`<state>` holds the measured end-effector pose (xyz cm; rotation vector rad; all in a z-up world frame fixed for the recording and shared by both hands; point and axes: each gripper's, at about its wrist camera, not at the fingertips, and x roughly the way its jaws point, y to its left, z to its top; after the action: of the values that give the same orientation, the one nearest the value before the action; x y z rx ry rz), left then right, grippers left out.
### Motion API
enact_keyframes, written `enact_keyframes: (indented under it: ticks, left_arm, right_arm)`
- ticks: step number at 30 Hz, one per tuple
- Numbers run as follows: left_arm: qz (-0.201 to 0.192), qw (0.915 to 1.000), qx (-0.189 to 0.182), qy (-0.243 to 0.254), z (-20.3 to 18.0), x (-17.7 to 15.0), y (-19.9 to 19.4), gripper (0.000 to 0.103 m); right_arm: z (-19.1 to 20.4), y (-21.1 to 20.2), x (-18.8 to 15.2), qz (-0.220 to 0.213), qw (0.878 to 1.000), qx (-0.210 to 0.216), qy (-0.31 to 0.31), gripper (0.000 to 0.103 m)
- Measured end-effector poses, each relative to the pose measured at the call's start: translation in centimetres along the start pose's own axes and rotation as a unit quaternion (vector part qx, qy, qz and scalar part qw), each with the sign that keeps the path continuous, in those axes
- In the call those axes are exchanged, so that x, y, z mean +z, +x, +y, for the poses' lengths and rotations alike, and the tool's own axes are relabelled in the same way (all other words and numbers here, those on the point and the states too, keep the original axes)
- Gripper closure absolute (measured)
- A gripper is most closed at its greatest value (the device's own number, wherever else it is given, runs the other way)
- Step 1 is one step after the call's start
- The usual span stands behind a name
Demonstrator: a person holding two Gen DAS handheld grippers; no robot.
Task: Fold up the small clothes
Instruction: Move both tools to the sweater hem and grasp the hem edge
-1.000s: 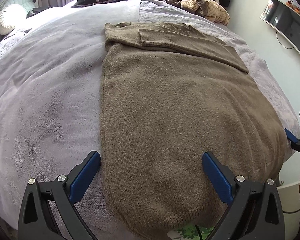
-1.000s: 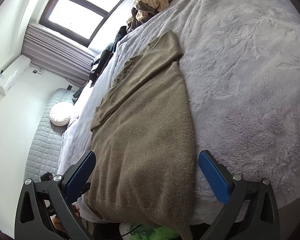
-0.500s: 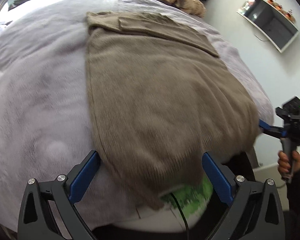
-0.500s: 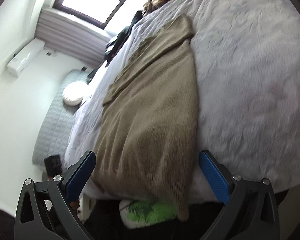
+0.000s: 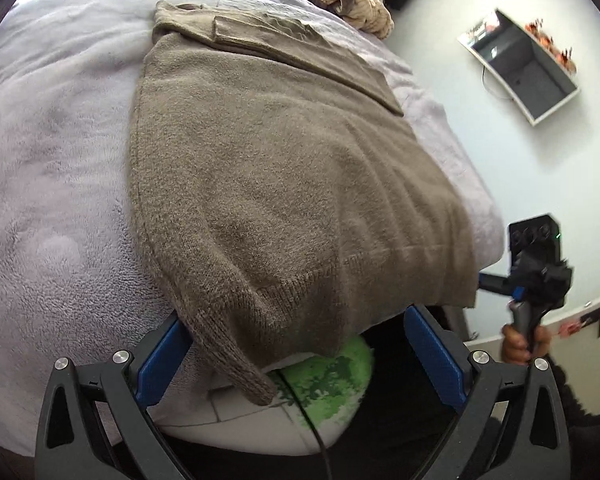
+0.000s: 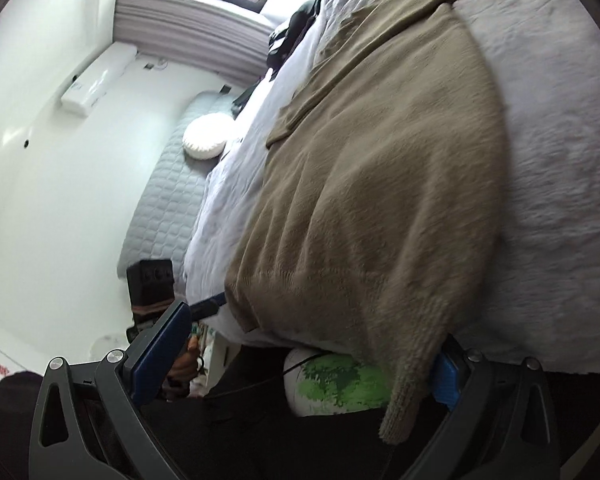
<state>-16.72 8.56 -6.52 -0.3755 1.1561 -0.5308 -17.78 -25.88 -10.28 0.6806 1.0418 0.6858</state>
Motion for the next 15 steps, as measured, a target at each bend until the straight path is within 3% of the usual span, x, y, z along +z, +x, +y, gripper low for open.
enact_keyframes:
  ticks: [7,11,12,14,15]
  left_arm:
    - [0.009,0.9992,-0.036,-0.011,-0.2,-0.7,-0.2,0.002]
    - [0.025,0.9991,-0.023,-0.027,-0.2,-0.4,2.0,0.003]
    - [0.022,0.9989,-0.021,-0.036,-0.1,-0.4,2.1,0.012]
    - [0.018,0.9987,-0.01,-0.047,0.3,-0.3,2.0,0.034]
    - [0.016,0.9986,-0.002,-0.05,0.6,-0.4,1.8,0.058]
  right_arm:
    - [-0.7,0.2,-0.7,-0.007,0.999,0.033,0.034,0.0]
    - [-1.2,0.6,-0.6,-0.015,0.997,0.05,0.062,0.001]
    - [-1.3,0.6,-0.5,-0.016,0.996,0.049,0.068,0.003]
    - [-1.5,0.6,-0.5,-0.016,0.996,0.036,0.08,0.02]
    - [-1.6,0.6,-0.5,-0.014,0.996,0.022,0.084,0.045]
